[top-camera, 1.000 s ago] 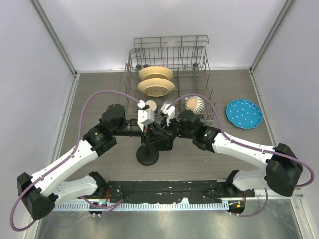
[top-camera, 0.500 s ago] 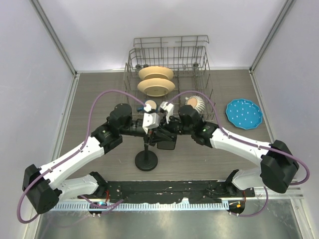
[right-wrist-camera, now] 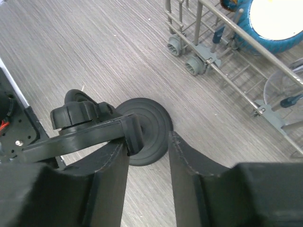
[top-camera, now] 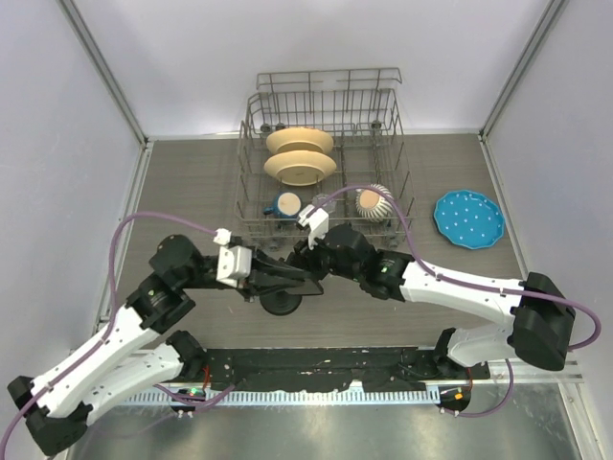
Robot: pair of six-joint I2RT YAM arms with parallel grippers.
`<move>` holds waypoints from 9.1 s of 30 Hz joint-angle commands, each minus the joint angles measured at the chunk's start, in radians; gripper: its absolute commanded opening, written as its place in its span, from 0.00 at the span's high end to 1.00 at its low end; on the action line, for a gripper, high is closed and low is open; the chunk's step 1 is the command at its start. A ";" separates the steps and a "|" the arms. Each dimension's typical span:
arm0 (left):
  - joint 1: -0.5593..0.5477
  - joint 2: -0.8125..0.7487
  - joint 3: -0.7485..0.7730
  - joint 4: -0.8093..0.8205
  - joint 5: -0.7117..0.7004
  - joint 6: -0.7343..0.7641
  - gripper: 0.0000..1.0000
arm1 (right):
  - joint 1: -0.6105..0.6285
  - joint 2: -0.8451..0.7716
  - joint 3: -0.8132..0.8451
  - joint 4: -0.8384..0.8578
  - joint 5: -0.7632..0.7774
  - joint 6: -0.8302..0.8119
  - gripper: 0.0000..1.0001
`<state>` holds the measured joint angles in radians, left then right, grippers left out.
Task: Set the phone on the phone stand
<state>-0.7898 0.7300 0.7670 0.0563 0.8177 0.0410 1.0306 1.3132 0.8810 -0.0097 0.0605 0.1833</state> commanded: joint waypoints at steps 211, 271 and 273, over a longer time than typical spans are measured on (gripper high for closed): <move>0.011 -0.258 0.187 -0.438 -0.300 -0.009 1.00 | 0.140 0.126 -0.209 0.949 0.197 -0.185 0.99; 0.212 -0.039 0.054 -0.315 -0.450 0.183 1.00 | 0.009 0.031 -0.309 1.002 0.127 -0.039 0.99; 0.205 -0.114 0.034 -0.335 -0.596 0.160 1.00 | 0.080 0.040 -0.310 1.025 0.214 -0.089 0.99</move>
<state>-0.6113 0.7536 0.8196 -0.4149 0.7177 0.2970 1.0214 1.3964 0.5861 0.8860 -0.0811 0.1562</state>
